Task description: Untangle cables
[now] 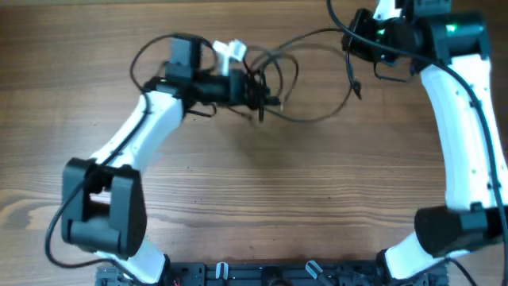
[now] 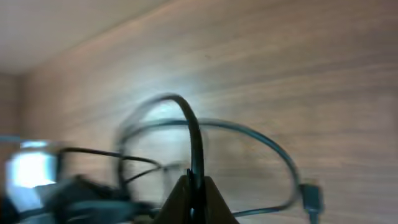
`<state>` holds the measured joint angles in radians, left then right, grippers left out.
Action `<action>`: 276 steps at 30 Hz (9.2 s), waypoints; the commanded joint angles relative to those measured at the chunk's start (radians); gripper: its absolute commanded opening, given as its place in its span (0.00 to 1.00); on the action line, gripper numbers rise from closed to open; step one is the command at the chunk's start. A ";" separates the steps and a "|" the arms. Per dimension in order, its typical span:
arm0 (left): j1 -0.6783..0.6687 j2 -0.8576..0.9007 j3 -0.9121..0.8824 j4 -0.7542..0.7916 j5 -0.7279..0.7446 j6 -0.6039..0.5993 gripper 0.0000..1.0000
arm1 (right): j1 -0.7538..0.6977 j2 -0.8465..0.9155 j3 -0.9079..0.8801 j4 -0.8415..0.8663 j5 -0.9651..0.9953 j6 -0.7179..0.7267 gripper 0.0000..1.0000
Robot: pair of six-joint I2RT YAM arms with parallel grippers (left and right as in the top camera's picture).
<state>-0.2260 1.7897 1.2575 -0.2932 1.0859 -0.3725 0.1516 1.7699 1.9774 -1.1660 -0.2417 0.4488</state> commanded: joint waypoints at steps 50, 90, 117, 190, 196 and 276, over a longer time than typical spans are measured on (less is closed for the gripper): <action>0.271 -0.075 0.005 0.606 0.047 -0.918 0.04 | 0.001 0.175 -0.165 -0.021 -0.229 -0.335 0.27; -0.011 -0.085 0.200 -0.587 -0.821 -0.232 0.56 | -0.005 0.024 -0.134 0.075 -0.132 -0.237 0.82; -0.119 0.274 0.261 -0.462 -0.870 -0.061 0.04 | -0.005 0.024 -0.134 0.081 -0.113 -0.248 0.83; -0.069 0.221 0.291 -0.796 -1.241 -0.650 0.19 | -0.105 -0.095 0.386 0.250 -0.593 0.060 0.04; 0.011 0.152 0.296 -0.641 -0.840 -0.159 0.21 | -0.084 -0.089 0.386 0.000 -0.309 0.049 0.04; 0.003 -0.168 0.324 -0.452 -0.691 -0.357 0.59 | -0.486 0.220 0.384 -0.197 -0.472 -0.296 1.00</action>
<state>-0.2161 1.6161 1.5833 -0.7399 0.4141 -0.6308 -0.4137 1.9736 2.3585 -1.2816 -0.5938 0.1955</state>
